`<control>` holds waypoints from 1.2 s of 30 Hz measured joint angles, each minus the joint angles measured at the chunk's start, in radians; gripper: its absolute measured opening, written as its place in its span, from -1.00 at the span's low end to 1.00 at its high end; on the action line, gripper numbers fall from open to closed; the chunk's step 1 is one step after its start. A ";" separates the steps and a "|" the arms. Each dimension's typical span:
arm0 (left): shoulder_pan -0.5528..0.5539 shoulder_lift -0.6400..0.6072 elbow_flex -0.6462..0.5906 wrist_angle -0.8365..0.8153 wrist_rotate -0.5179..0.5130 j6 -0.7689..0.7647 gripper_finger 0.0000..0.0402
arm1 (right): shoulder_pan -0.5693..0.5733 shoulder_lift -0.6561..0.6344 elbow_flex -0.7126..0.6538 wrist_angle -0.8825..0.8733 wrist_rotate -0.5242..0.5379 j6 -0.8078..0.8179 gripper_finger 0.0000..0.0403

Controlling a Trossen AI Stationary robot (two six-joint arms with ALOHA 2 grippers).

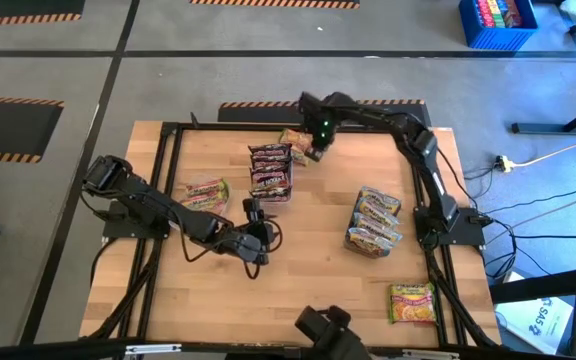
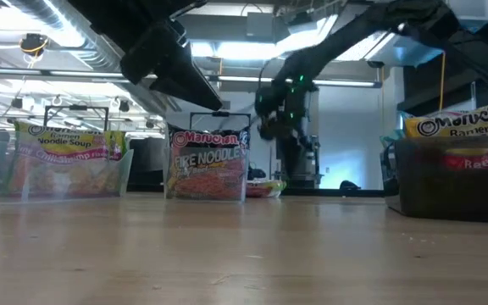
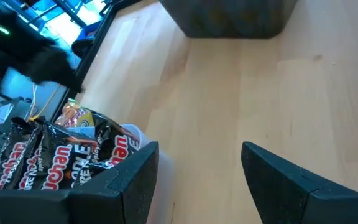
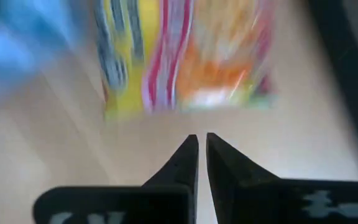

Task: Sort Maruchan noodles
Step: Put the green noodle pack into the left transparent bin

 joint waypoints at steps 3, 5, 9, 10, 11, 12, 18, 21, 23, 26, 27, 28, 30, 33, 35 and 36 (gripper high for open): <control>0.004 0.000 0.000 0.000 -0.002 0.004 0.12 | -0.003 -0.043 0.001 0.144 0.004 -0.003 -0.91; 0.009 0.000 0.000 0.000 -0.002 0.007 0.12 | -0.007 -0.048 0.001 0.255 -0.017 -0.021 -0.91; 0.021 0.000 0.000 0.000 -0.003 0.007 0.12 | -0.011 -0.040 -0.033 0.503 -0.117 -0.048 -0.91; 0.023 0.000 0.000 -0.001 -0.003 0.007 0.12 | -0.015 -0.033 -0.047 0.544 -0.124 -0.048 -0.91; 0.025 0.000 0.000 0.000 -0.003 0.007 0.12 | -0.015 -0.025 -0.060 0.570 -0.125 -0.048 -0.91; 0.026 0.000 0.000 -0.001 -0.003 0.008 0.12 | -0.017 -0.014 -0.067 0.590 -0.128 -0.050 -0.91; 0.035 0.000 0.000 -0.003 -0.003 0.008 0.12 | -0.028 0.019 -0.102 0.549 -0.137 -0.051 -0.91; 0.034 0.000 0.000 -0.004 0.000 0.002 0.12 | -0.027 0.024 -0.120 0.486 -0.108 -0.052 -0.91; 0.028 0.000 0.000 -0.005 0.002 -0.001 0.12 | -0.026 0.020 -0.121 0.418 -0.101 -0.052 -0.91; 0.018 0.000 0.000 -0.005 0.003 0.000 0.12 | -0.020 0.003 -0.122 0.301 -0.098 -0.051 -0.91; 0.016 0.000 0.000 -0.005 0.003 0.000 0.12 | -0.016 -0.004 -0.123 0.263 -0.093 -0.050 -0.91; 0.013 0.000 0.000 -0.005 0.004 0.000 0.12 | -0.008 -0.011 -0.123 0.226 -0.080 -0.048 -0.91; 0.007 0.000 0.000 -0.005 0.003 0.007 0.12 | 0.020 -0.021 -0.124 0.161 -0.053 -0.031 -0.91; -0.002 0.000 0.000 -0.008 -0.001 0.025 0.12 | 0.078 -0.027 -0.125 0.099 -0.012 0.001 -0.91; -0.010 0.000 0.000 -0.008 -0.002 0.033 0.12 | 0.122 -0.028 -0.132 0.088 0.023 0.018 -0.91; -0.015 0.000 0.000 -0.011 -0.002 0.033 0.12 | 0.143 -0.029 -0.140 0.089 0.039 0.028 -0.91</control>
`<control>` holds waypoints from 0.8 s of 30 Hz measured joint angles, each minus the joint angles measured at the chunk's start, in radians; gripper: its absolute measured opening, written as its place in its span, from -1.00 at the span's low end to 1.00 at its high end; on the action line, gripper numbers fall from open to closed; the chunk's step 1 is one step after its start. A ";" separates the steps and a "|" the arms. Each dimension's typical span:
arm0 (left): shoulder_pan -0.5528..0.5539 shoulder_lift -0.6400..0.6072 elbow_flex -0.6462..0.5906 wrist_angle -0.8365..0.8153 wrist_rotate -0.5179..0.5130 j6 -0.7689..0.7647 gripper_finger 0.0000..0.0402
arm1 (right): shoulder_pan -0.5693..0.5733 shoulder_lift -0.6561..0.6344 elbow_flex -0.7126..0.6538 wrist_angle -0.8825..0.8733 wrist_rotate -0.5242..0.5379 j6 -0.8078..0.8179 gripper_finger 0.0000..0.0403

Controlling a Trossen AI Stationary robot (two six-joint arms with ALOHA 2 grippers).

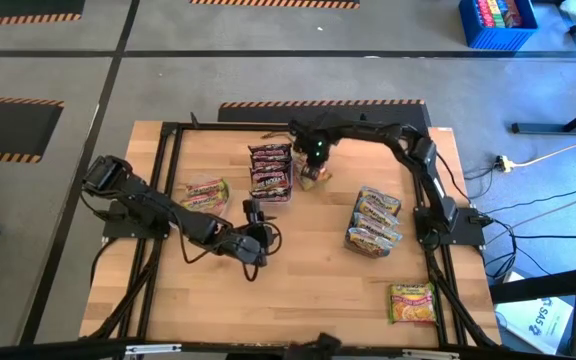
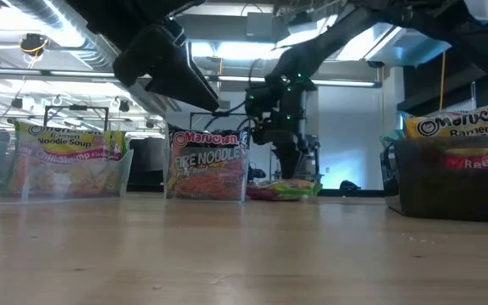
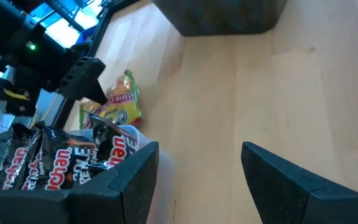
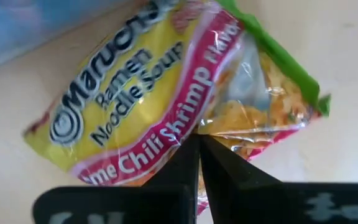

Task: Sort Maruchan noodles
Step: Put the green noodle pack into the left transparent bin

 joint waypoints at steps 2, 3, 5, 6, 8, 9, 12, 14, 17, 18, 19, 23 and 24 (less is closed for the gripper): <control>-0.014 0.000 0.000 -0.017 -0.002 -0.008 0.12 | 0.033 -0.001 -0.017 0.008 0.022 0.018 -0.91; -0.021 0.000 0.000 -0.027 -0.008 -0.017 0.12 | 0.046 -0.001 -0.024 0.010 0.032 0.031 -0.91; -0.038 0.000 0.000 -0.037 -0.028 -0.034 0.12 | 0.067 -0.007 -0.042 0.013 0.045 0.053 -0.91; -0.047 0.000 0.000 -0.044 -0.042 -0.038 0.12 | 0.077 -0.012 -0.053 0.014 0.048 0.061 -0.91; -0.065 0.000 0.000 -0.056 -0.071 -0.042 0.12 | 0.096 -0.024 -0.076 0.018 0.055 0.083 -0.91; -0.073 0.000 0.000 -0.057 -0.088 -0.044 0.12 | 0.105 -0.029 -0.084 0.016 0.055 0.095 -0.91; -0.093 0.000 0.000 -0.077 -0.160 -0.051 0.12 | 0.140 -0.055 -0.114 0.013 0.055 0.116 -0.91; -0.103 0.000 0.000 -0.075 -0.215 -0.051 0.12 | 0.170 -0.075 -0.139 0.014 0.061 0.117 -0.91; -0.109 0.000 0.000 -0.075 -0.269 -0.051 0.12 | 0.223 -0.103 -0.169 0.014 0.080 0.147 -0.91; -0.109 0.000 0.000 -0.075 -0.275 -0.051 0.12 | 0.243 -0.111 -0.177 0.014 0.082 0.157 -0.91; -0.109 0.000 0.000 -0.074 -0.274 -0.051 0.12 | 0.261 -0.119 -0.186 0.014 0.082 0.163 -0.91; -0.109 0.000 0.000 -0.072 -0.246 -0.055 0.12 | 0.344 -0.135 -0.209 0.026 0.081 0.198 -0.91; -0.108 0.000 0.000 -0.072 -0.222 -0.062 0.12 | 0.365 -0.135 -0.211 0.030 0.081 0.211 -0.91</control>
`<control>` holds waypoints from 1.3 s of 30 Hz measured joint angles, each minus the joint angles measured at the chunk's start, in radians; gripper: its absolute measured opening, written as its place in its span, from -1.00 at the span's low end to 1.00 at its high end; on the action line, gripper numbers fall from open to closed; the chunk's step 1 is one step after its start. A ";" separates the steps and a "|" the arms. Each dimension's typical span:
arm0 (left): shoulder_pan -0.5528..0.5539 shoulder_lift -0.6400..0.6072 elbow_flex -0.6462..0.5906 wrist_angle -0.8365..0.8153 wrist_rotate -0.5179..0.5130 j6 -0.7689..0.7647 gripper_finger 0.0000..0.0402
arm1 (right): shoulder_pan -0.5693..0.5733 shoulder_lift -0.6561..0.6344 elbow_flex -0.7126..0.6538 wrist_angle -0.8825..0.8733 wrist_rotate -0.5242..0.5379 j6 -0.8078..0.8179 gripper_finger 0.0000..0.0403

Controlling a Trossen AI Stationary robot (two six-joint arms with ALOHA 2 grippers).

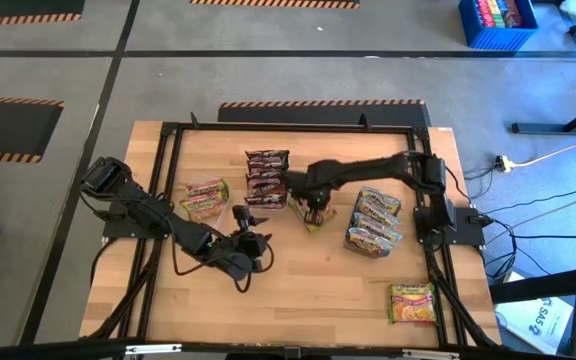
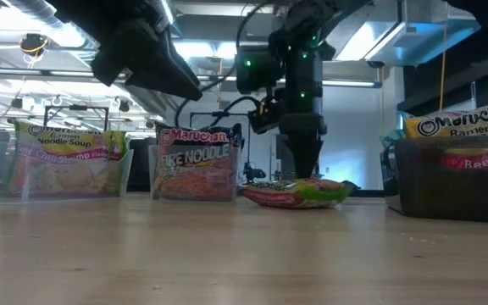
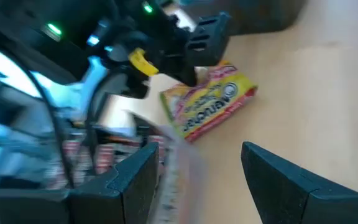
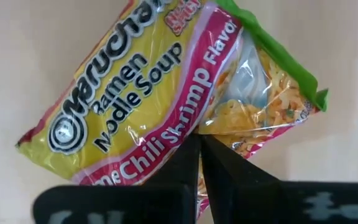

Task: Sort Maruchan noodles
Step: Put the green noodle pack into the left transparent bin

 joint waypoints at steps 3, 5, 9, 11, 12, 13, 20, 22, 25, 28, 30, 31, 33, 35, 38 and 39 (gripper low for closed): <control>0.000 0.000 0.000 0.001 0.118 -0.043 0.12 | 0.059 -0.001 -0.006 0.024 0.004 0.032 -0.91; 0.000 0.000 0.000 0.001 0.208 -0.063 0.12 | 0.099 -0.001 -0.006 0.043 0.003 0.059 -0.91; -0.001 0.000 0.000 0.001 0.393 -0.156 0.12 | 0.171 -0.001 -0.006 0.086 -0.001 0.123 -0.91; -0.002 0.000 0.000 0.001 0.462 -0.216 0.12 | 0.205 0.000 -0.006 0.119 -0.002 0.152 -0.91; -0.005 0.000 0.000 0.001 0.493 -0.243 0.12 | 0.220 0.001 -0.006 0.138 -0.002 0.166 -0.91; -0.008 0.000 0.000 0.001 0.519 -0.266 0.12 | 0.237 0.001 -0.006 0.155 -0.003 0.185 -0.91; -0.059 0.061 0.001 0.009 0.524 -0.432 0.12 | 0.331 0.005 -0.008 0.267 -0.036 0.252 -0.91; -0.074 0.098 0.001 0.008 0.502 -0.473 0.12 | 0.350 0.006 -0.008 0.300 -0.049 0.240 -0.91; -0.088 0.154 0.002 0.017 0.496 -0.526 0.12 | 0.376 0.005 -0.005 0.334 -0.035 0.234 -0.91; -0.099 0.208 0.005 0.051 0.480 -0.564 0.12 | 0.405 -0.011 0.014 0.306 -0.004 0.228 -0.91; -0.106 0.239 -0.004 0.062 0.477 -0.570 0.12 | 0.424 -0.048 0.036 0.213 0.005 0.252 -0.91; -0.106 0.252 -0.004 0.084 0.479 -0.570 0.12 | 0.433 -0.070 0.040 0.166 0.015 0.267 -0.91; -0.105 0.256 0.000 0.100 0.466 -0.570 0.12 | 0.450 -0.096 0.027 0.052 0.084 0.313 -0.91; -0.098 0.267 0.002 0.098 0.441 -0.569 0.12 | 0.456 -0.108 0.000 -0.005 0.172 0.347 -0.91; -0.082 0.266 -0.001 0.090 0.387 -0.568 0.12 | 0.447 -0.123 -0.047 0.023 0.217 0.367 -0.91; -0.076 0.263 0.000 0.091 0.369 -0.568 0.12 | 0.440 -0.120 -0.071 0.051 0.216 0.367 -0.91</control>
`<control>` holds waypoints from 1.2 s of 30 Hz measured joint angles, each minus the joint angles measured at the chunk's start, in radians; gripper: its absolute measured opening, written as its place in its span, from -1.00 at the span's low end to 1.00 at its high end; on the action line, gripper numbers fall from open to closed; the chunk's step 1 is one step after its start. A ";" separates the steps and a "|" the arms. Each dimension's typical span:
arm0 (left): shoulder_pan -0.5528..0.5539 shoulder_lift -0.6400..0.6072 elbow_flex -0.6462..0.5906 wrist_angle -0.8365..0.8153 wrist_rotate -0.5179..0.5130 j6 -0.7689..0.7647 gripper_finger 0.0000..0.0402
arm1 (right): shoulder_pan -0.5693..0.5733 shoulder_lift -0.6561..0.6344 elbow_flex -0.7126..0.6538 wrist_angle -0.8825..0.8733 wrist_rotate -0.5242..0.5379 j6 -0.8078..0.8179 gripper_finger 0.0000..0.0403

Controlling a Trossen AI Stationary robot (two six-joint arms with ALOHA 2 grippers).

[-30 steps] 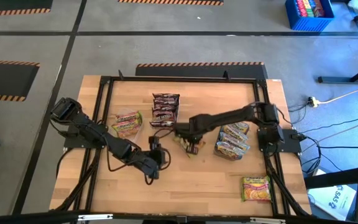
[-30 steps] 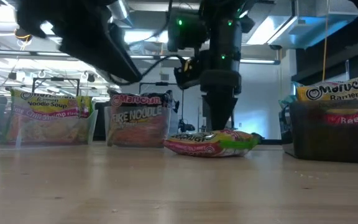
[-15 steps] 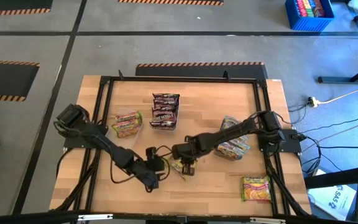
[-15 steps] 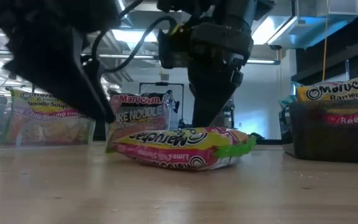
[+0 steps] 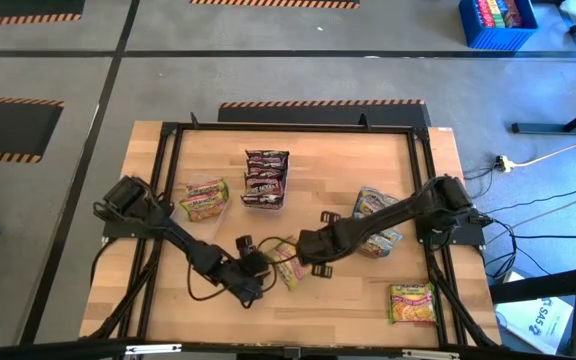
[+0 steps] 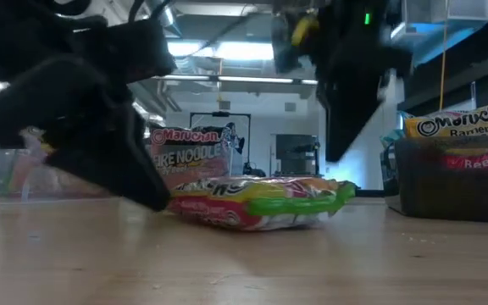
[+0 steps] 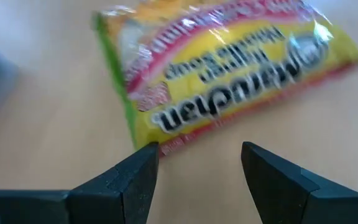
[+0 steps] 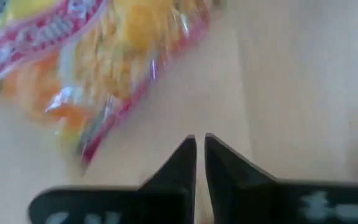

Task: Sort Maruchan noodles
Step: Put the green noodle pack into the left transparent bin

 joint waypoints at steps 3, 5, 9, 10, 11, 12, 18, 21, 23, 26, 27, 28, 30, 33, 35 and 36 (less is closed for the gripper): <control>0.021 -0.002 0.000 -0.008 -0.024 -0.003 0.12 | -0.022 0.025 -0.066 0.128 -0.002 -0.002 -0.91; 0.035 -0.002 0.000 -0.030 -0.025 -0.017 0.12 | -0.033 0.026 -0.099 0.201 -0.048 -0.007 -0.91; 0.059 -0.002 0.000 -0.108 -0.061 -0.082 0.12 | -0.026 0.028 -0.152 0.314 -0.130 -0.024 -0.91; 0.065 -0.002 0.000 -0.123 -0.072 -0.097 0.12 | -0.018 0.028 -0.159 0.346 -0.149 -0.024 -0.91; 0.071 -0.002 0.000 -0.136 -0.080 -0.106 0.12 | -0.012 0.028 -0.162 0.368 -0.167 -0.023 -0.91; 0.077 -0.002 0.000 -0.148 -0.086 -0.113 0.12 | -0.003 0.028 -0.165 0.392 -0.185 -0.023 -0.91; 0.108 -0.015 0.000 -0.219 -0.074 -0.141 0.11 | 0.028 0.028 -0.188 0.627 -0.230 -0.080 -0.91; 0.102 -0.055 0.014 -0.354 -0.029 -0.195 0.09 | 0.037 0.028 -0.188 0.637 -0.236 -0.109 -0.91; 0.085 -0.089 0.023 -0.443 -0.014 -0.244 0.08 | 0.036 0.028 -0.187 0.626 -0.233 -0.117 -0.91; 0.050 -0.146 0.023 -0.477 0.001 -0.268 0.08 | 0.036 0.028 -0.187 0.607 -0.228 -0.120 -0.91; 0.038 -0.164 0.023 -0.471 0.009 -0.267 0.08 | 0.036 0.028 -0.187 0.602 -0.225 -0.121 -0.91; 0.028 -0.180 0.024 -0.460 0.010 -0.265 0.08 | 0.036 0.028 -0.187 0.603 -0.218 -0.122 -0.91; 0.017 -0.197 0.024 -0.432 0.013 -0.264 0.08 | 0.036 0.027 -0.187 0.605 -0.202 -0.118 -0.91; 0.027 -0.223 0.024 -0.418 0.010 -0.276 0.08 | 0.037 0.027 -0.188 0.612 -0.182 -0.106 -0.91; 0.038 -0.234 0.024 -0.416 0.020 -0.291 0.11 | 0.049 0.027 -0.188 0.611 -0.159 -0.104 -0.91; 0.046 -0.237 0.024 -0.415 0.036 -0.294 0.12 | 0.054 0.027 -0.187 0.605 -0.138 -0.104 -0.91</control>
